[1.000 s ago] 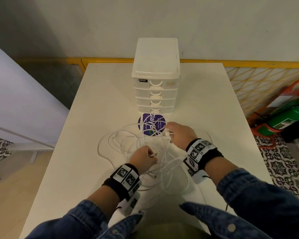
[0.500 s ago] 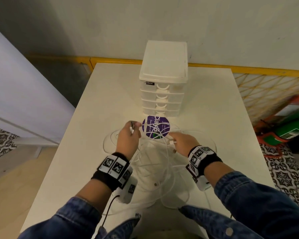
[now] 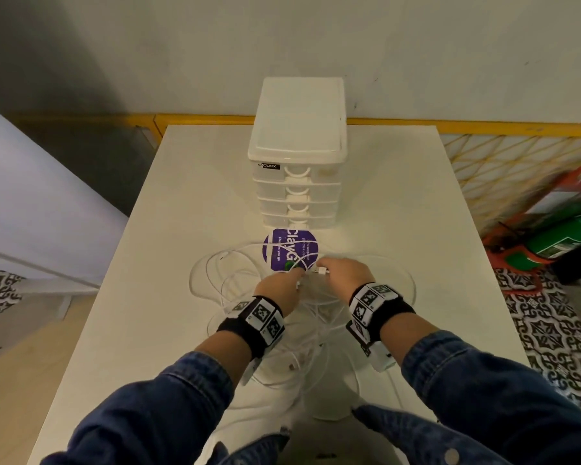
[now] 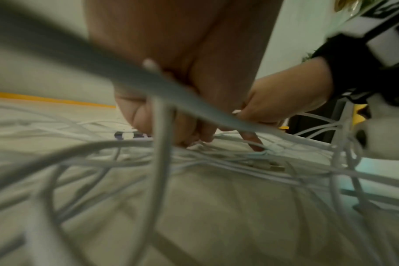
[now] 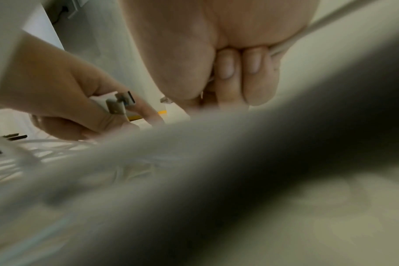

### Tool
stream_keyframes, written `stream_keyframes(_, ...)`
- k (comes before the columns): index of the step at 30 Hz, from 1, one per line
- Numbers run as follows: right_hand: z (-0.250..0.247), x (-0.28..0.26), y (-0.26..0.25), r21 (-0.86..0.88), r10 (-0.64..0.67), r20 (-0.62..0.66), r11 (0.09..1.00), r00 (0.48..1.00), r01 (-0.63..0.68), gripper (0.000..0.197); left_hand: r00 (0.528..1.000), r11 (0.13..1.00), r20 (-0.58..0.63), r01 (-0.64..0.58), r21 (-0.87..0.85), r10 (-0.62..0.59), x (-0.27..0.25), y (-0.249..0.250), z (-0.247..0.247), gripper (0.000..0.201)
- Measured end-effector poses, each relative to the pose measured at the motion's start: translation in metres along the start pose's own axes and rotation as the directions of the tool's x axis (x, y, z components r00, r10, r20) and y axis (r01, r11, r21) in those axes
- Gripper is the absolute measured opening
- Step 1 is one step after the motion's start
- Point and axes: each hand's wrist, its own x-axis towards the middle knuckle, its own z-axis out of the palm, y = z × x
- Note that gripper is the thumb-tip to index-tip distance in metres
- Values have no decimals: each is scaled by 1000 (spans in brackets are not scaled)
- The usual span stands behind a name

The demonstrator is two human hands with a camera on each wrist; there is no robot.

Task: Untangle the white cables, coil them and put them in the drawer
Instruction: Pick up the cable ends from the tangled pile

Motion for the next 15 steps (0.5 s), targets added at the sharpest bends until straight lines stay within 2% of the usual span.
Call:
stream_keyframes(3, -4, 5, 0, -49, 15, -32, 999, 999, -17, 33, 999, 996, 11, 48, 78, -49, -1, 1, 4, 26)
stream_keyframes(7, -6, 12, 17, 137, 125, -162, 985, 979, -103, 30, 999, 999, -11, 53, 9, -53, -3, -3, 8, 30)
stream_keyframes(12, -2, 16, 25, 139, 95, -73, 987, 993, -85, 40, 998, 997, -32, 52, -61, -54, -8, -6, 9, 33)
stream_keyframes(15, -2, 18, 27, 127, 104, -58, 987, 993, -96, 36, 998, 997, -31, 53, -60, -55, -11, -6, 8, 35)
